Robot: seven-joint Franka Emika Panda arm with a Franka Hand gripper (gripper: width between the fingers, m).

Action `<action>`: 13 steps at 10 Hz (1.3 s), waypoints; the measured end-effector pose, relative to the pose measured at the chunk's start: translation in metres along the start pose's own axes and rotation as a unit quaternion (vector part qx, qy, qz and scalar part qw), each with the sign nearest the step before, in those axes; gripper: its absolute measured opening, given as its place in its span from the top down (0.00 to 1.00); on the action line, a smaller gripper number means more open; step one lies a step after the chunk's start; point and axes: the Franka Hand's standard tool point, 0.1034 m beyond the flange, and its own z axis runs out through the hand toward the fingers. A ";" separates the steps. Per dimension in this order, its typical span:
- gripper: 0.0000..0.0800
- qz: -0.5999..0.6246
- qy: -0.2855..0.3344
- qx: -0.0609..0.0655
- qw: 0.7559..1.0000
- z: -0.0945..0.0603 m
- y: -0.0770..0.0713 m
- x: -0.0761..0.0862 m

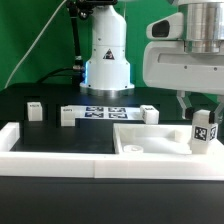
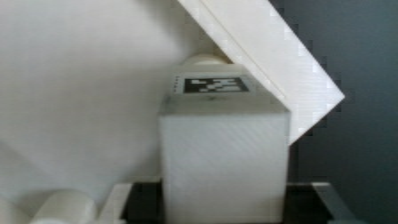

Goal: Assemble one leg

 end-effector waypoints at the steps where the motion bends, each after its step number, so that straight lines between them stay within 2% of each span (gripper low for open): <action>1: 0.64 0.073 0.003 0.001 0.997 0.000 0.002 -0.001; 5: 0.64 0.242 0.005 0.016 0.970 0.000 0.008 -0.002; 6: 0.64 0.300 -0.001 0.018 0.954 0.000 0.009 -0.003; 10: 0.64 0.458 -0.002 0.016 0.889 0.000 0.011 -0.007; 13: 0.64 0.495 -0.007 0.010 0.869 -0.001 0.013 -0.006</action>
Offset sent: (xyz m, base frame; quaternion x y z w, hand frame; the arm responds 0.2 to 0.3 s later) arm -0.0042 -0.0062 -0.0056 0.0282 0.0084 0.2404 0.9702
